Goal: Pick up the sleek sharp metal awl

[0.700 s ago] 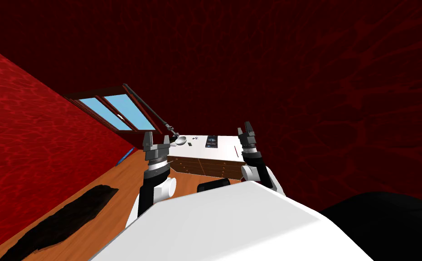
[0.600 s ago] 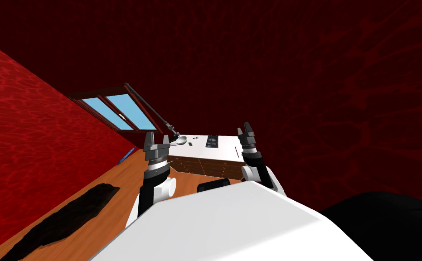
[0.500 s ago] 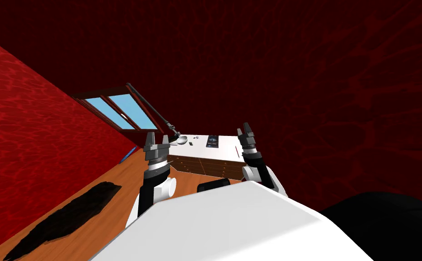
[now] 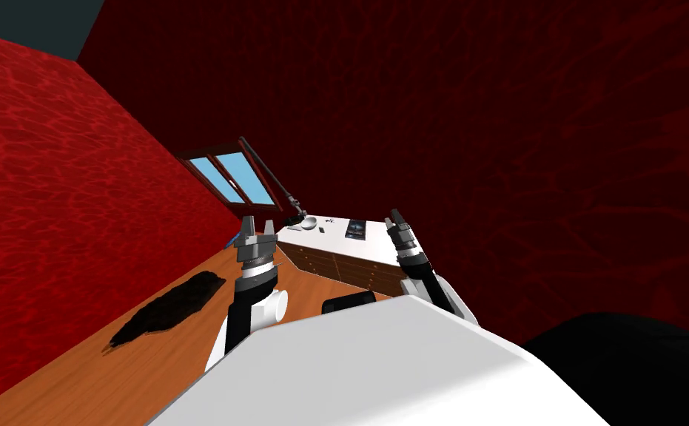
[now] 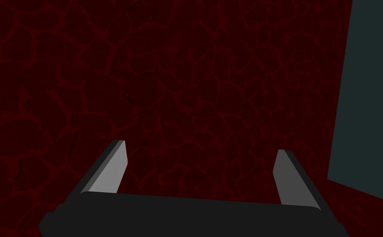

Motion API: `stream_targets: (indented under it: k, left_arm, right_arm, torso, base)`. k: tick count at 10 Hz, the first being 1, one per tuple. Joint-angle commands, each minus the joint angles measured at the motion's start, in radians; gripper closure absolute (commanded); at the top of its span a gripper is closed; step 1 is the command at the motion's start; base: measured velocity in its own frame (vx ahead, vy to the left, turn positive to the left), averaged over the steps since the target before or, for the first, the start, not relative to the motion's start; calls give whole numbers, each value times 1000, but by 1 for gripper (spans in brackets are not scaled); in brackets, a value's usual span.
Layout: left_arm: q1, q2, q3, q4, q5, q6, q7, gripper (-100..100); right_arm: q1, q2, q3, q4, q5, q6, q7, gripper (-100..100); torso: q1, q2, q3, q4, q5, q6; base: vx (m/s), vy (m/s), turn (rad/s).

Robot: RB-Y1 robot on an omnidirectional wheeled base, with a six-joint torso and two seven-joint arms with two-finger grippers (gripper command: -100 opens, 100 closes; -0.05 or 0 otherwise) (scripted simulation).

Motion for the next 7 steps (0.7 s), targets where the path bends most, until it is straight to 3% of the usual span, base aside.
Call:
stream_targets:
  k: [1,7]
  left_arm:
    - [0,0,0,0,0,0,0,0]
    - [0,0,0,0,0,0,0,0]
  right_arm:
    - [36,-26,6,4,16,16,-13,-100]
    - [190,-110,18,70,98,77,-64,-100]
  torso:
    - [0,0,0,0,0,0]
    - [0,0,0,0,0,0]
  base:
    - [-45,50,347]
    - [-35,58,396]
